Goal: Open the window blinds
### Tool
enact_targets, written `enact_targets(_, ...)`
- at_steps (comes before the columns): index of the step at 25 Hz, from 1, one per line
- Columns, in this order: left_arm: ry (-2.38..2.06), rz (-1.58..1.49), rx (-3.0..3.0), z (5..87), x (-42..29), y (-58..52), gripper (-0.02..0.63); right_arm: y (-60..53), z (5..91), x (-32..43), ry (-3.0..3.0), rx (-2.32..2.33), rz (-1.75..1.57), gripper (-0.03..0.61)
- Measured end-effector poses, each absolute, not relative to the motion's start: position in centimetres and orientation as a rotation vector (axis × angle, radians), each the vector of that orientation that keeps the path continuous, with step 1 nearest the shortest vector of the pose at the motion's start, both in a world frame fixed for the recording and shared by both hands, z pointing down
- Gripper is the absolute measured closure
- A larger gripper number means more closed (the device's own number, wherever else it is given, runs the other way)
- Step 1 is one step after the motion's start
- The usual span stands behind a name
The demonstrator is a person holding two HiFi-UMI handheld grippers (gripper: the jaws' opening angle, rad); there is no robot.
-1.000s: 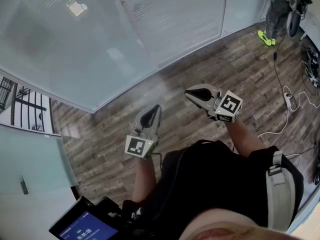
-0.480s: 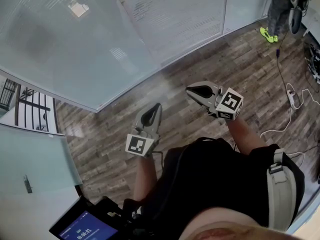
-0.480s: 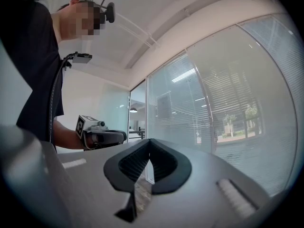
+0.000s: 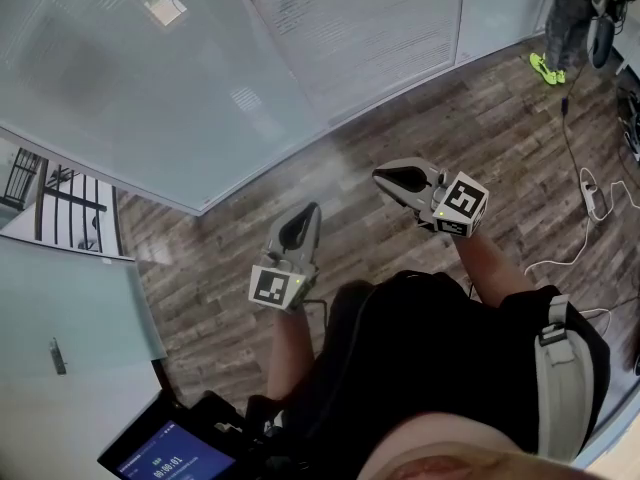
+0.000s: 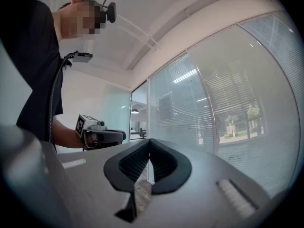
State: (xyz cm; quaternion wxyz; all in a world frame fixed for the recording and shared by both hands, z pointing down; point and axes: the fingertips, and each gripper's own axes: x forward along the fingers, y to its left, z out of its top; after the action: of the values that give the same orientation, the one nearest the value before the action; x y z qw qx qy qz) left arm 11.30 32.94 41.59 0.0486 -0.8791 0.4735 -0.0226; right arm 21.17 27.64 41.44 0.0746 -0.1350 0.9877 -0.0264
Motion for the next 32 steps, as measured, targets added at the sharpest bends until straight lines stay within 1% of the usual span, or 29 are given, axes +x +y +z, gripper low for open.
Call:
enact_targets(10,1.558,-0.041,-2.668,42.7,8.2,33.4,0.611,27.6,42.8,20.0,2.985,-0.408,-0.123,0.574)
enact_targets(21,1.516,-0.025,-2.671,42.5,9.1,33.0,0.611,27.2,42.6,20.2,2.987,-0.389,-0.054,0.574)
enact_targets(28,1.533,-0.03,-2.713,44.0,5.6,28.6,0.611,22.8,44.2,16.5,3.009,-0.41,-0.109,0.574)
enact_targets(32,1.541,-0.022,-2.705,43.9,5.6,28.9,0.611,22.9,43.7,16.5,3.005,-0.416,-0.126,0.574)
